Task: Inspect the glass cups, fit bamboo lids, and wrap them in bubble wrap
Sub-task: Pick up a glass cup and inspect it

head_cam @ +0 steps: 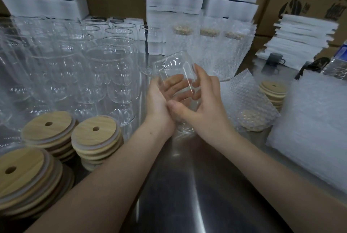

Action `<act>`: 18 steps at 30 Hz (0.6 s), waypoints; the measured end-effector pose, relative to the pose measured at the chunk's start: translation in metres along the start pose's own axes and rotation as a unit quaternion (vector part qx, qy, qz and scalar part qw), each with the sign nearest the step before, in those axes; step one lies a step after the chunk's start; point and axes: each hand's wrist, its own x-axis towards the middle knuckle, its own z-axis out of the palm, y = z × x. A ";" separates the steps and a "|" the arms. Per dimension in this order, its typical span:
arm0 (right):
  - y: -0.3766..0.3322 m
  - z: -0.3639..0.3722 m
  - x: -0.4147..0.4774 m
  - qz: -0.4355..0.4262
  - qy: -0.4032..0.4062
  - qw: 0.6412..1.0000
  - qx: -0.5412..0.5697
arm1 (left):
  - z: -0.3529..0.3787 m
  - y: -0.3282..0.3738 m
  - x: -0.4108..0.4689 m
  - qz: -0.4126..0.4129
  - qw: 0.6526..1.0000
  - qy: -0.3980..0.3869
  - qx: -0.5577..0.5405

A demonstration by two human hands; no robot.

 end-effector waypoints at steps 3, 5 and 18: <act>0.003 -0.007 0.005 -0.002 -0.018 0.999 0.040 | 0.000 0.002 -0.002 -0.017 1.000 -0.016 -0.020; 0.004 -0.010 0.007 0.001 -0.026 0.996 0.080 | -0.001 0.003 -0.002 -0.026 0.998 -0.034 -0.034; 0.005 -0.018 0.014 0.093 -0.039 0.938 0.332 | 0.000 0.002 -0.002 -0.009 0.995 -0.097 -0.003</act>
